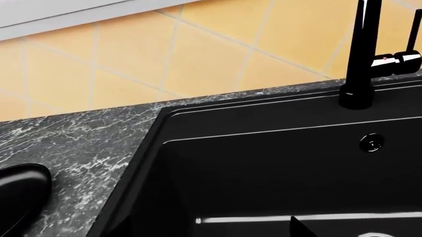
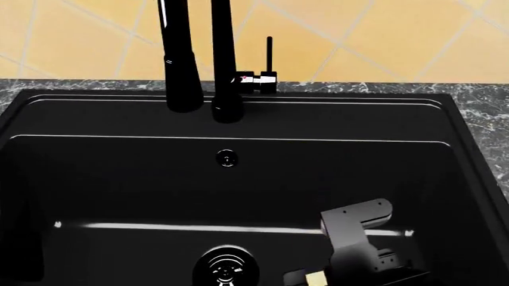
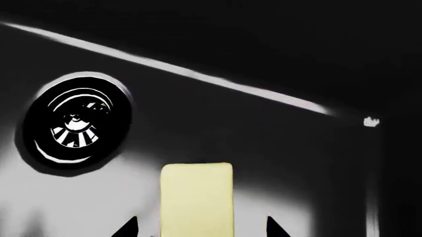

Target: Pick the pan and sponge and place them into the sink. Then turn on the water.

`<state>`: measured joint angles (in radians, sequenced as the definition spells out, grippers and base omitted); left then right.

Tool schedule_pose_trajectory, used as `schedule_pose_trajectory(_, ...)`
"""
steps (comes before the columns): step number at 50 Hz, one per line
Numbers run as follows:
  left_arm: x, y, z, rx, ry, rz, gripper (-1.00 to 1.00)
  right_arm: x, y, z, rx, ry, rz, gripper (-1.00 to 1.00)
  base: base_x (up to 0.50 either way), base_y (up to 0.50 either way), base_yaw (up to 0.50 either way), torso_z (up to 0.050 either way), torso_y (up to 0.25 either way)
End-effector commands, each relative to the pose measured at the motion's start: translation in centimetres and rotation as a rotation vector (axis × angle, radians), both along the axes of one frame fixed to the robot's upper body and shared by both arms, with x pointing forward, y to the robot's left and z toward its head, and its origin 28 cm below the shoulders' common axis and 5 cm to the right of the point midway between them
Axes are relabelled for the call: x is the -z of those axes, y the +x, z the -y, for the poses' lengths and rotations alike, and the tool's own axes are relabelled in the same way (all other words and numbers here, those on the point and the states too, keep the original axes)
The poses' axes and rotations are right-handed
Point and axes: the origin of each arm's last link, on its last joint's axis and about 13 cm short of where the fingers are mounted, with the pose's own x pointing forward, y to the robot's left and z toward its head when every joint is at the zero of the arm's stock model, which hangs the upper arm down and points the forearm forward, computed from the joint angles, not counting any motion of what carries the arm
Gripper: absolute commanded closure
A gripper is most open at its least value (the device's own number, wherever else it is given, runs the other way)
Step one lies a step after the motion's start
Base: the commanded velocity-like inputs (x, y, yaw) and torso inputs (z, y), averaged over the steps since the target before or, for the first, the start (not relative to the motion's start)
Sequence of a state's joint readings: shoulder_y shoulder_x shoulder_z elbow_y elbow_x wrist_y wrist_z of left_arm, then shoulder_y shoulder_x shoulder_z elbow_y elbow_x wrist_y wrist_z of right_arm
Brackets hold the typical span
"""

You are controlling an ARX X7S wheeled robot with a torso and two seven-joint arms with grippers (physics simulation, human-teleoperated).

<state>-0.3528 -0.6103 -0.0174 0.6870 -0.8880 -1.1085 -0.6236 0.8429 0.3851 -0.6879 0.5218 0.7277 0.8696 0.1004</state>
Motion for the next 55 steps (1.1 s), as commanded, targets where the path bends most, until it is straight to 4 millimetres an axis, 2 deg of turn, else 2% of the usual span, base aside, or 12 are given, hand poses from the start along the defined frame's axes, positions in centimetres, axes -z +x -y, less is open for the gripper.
schedule_pose_trajectory(1, -0.1, 0.4, 0.3, 0.022, -0.033, 0.010, -1.00, -0.8, -0.1, 0.1, -0.007, 0.025, 0.021, -1.00, 0.00, 0.00, 0.00, 0.000, 0.000)
schedule_pose_trajectory(9, -0.2, 0.6, 0.5, 0.023, -0.033, 0.010, -1.00, -1.9, -0.6, 0.6, 0.012, 0.023, 0.055, -1.00, 0.00, 0.00, 0.00, 0.000, 0.000)
schedule_pose_trajectory(21, -0.2, 0.6, 0.3, 0.022, -0.036, 0.009, -1.00, -7.2, -3.0, 1.3, 0.006, 0.048, 0.205, -1.00, 0.00, 0.00, 0.00, 0.000, 0.000)
schedule_pose_trajectory(26, 0.0, 0.4, 0.1, 0.024, -0.031, 0.005, -1.00, -10.2, -4.6, 2.0, 0.056, 0.084, 0.377, -1.00, 0.00, 0.00, 0.00, 0.000, 0.000)
schedule_pose_trajectory(30, 0.1, 0.5, 0.3, 0.025, -0.030, 0.002, -1.00, -11.4, -5.7, 2.3, 0.059, 0.132, 0.492, -1.00, 0.00, 0.00, 0.00, 0.000, 0.000)
schedule_pose_trajectory(37, -0.1, 0.4, 0.3, 0.023, -0.032, 0.008, -1.00, -11.4, -6.4, 2.4, 0.094, 0.197, 0.695, -1.00, 0.00, 0.00, 0.00, 0.000, 0.000)
schedule_pose_trajectory(44, 0.0, 0.4, 0.4, 0.019, -0.034, 0.012, -1.00, -10.3, -7.5, 2.5, 0.067, 0.172, 0.848, -1.00, 0.00, 0.00, 0.00, 0.000, 0.000)
schedule_pose_trajectory(49, 0.1, 0.5, 0.5, 0.023, -0.042, 0.013, -1.00, -9.7, -8.2, 2.4, 0.069, 0.265, 0.898, -1.00, 0.00, 0.00, 0.00, 0.000, 0.000)
schedule_pose_trajectory(55, 0.1, 0.3, 0.2, 0.011, -0.048, 0.020, -1.00, -9.8, -9.6, 2.8, 0.062, 0.235, 0.874, -1.00, 0.00, 0.00, 0.00, 0.000, 0.000)
